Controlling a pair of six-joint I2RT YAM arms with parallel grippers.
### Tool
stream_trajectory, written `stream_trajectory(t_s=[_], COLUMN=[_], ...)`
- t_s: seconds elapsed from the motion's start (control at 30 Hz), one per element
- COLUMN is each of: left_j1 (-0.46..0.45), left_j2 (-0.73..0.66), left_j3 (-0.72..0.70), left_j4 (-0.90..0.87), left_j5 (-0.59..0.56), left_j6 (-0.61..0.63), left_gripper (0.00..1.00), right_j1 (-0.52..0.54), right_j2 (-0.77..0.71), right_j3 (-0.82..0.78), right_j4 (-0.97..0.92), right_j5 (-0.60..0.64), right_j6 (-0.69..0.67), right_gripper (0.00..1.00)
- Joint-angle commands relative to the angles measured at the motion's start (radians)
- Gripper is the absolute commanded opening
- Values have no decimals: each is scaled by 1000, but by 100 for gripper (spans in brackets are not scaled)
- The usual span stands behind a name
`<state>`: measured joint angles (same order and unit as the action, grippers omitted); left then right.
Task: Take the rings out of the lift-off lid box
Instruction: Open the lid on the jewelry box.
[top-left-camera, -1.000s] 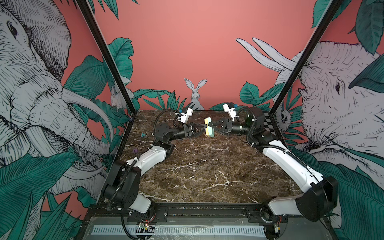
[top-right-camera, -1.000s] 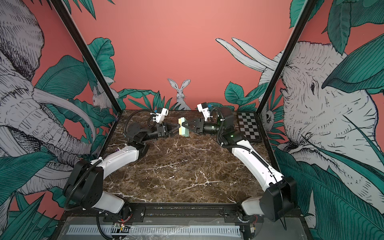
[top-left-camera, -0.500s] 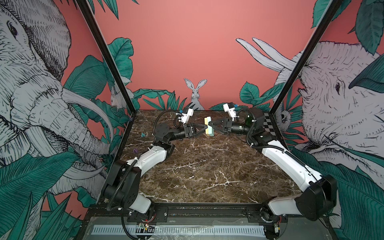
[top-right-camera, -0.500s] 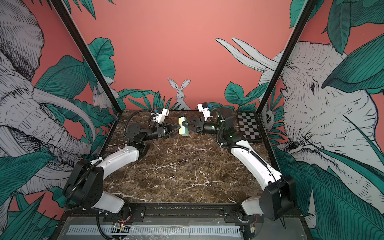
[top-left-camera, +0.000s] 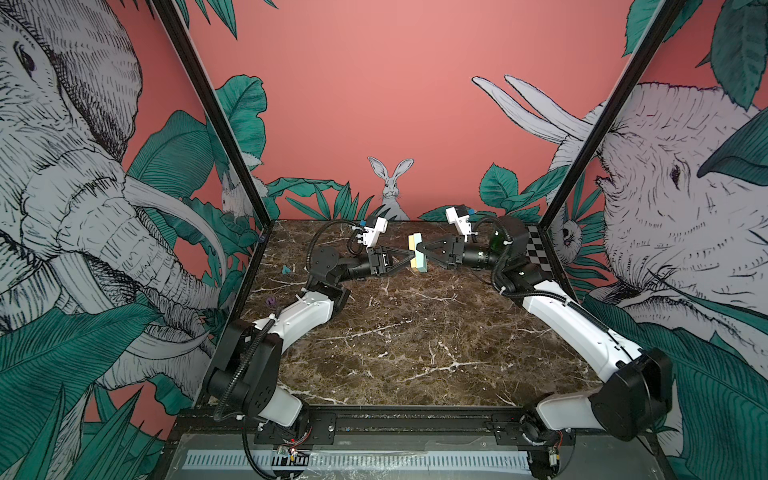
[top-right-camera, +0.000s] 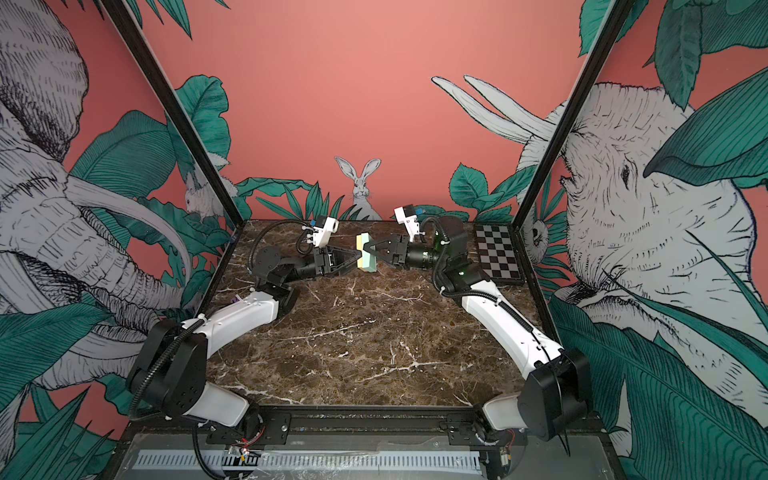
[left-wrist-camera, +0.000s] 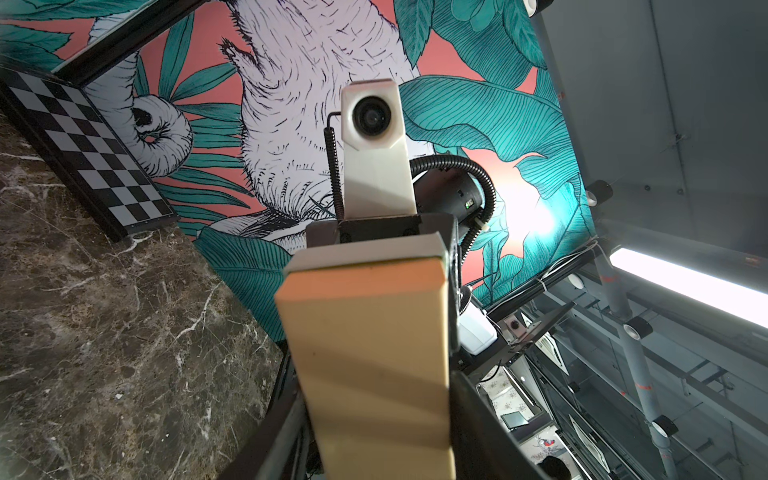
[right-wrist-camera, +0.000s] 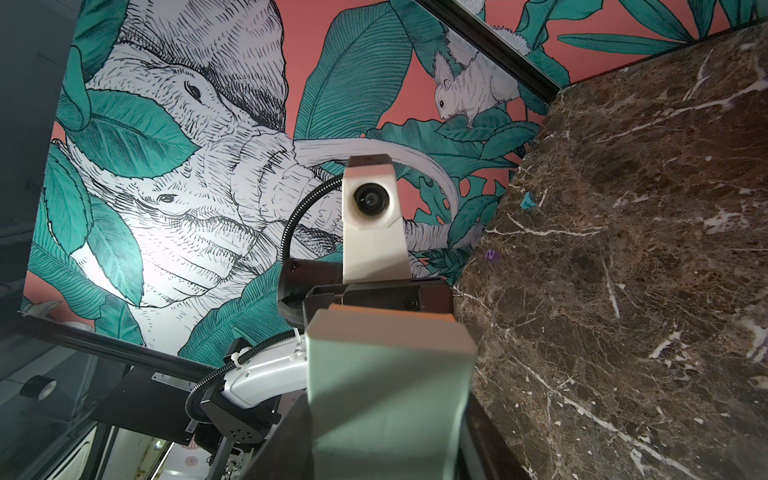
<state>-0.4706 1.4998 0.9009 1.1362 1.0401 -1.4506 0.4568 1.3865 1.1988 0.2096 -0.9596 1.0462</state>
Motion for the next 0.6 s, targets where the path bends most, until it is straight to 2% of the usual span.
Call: stream_trajectory(t_s=[0.0, 0.57], left_j1=[-5, 3], left_j2=[-18, -1], left_j3=[20, 7], left_j4=[77, 135], left_j5=[28, -11], left_j6=[-25, -51], left_gripper=[50, 43], right_j1=[0, -44], right_j2=[4, -21], right_j3=[-9, 20], right_j4=[63, 2], right_j5=[-11, -53], right_j6=[27, 11], right_gripper=[38, 39])
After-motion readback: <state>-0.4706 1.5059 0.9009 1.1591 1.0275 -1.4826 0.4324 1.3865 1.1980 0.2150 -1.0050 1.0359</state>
